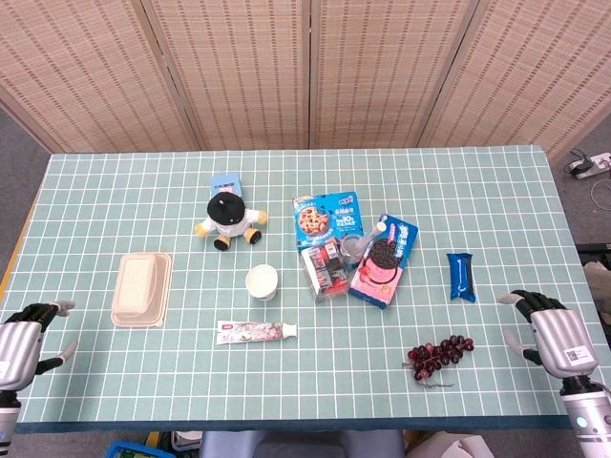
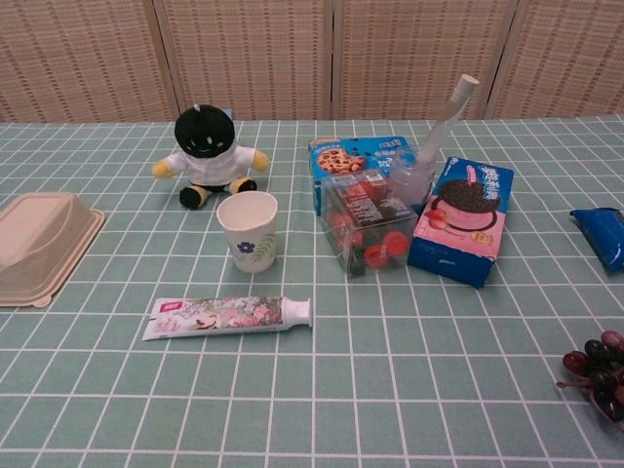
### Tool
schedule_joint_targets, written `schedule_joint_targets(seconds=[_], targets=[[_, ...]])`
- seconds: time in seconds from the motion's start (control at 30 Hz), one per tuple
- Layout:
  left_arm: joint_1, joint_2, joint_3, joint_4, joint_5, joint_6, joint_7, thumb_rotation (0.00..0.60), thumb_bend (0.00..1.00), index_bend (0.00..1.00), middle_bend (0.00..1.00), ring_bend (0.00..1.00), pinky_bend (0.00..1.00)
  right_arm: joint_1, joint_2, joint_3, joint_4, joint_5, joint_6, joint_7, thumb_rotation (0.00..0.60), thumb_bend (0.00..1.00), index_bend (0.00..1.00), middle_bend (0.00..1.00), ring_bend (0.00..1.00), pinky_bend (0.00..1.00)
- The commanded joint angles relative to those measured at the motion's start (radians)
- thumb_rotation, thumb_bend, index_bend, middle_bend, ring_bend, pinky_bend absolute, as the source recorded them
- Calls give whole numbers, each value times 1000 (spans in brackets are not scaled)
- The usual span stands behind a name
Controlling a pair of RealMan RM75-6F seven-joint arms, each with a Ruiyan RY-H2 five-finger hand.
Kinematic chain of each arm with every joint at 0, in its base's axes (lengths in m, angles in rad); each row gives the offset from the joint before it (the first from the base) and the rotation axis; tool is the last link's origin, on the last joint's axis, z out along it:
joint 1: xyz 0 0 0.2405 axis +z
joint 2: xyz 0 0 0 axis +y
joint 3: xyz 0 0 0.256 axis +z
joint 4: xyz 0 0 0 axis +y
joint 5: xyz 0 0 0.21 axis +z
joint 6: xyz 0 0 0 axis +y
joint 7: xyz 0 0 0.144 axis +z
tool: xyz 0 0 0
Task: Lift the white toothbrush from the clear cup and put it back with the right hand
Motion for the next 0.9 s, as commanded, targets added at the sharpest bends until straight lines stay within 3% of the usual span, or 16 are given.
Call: schedule_joint_targets(seconds=[0.03,0.3,0.53,0.73,0.9], targets=[[0,0,0,-1,2,2,2,600,246,388,406,322,427,1,2,-2,-3,1,-2,0,600,300,307,322,280,374],[0,-3,7,-5,11,1,5,600,246,388,406,322,427,0,-3,3,-2,1,6,22,600,299,306,338,280,407],[-1,5,11,-6,19,-2,-16,600,246,388,406,322,427,20,-30,30,-22,25,-5,-31,600,299,307,405,390,683],[7,16,11,-14,28,19,-32,600,246,389,406,322,427,79,-56,78,-90,70,-55,-203,600,306,306,481,543,821],[12,22,18,-23,46,29,-40,600,246,391,406,322,427,158,-73,135,-157,171,-146,-360,600,498,297,576,640,862]])
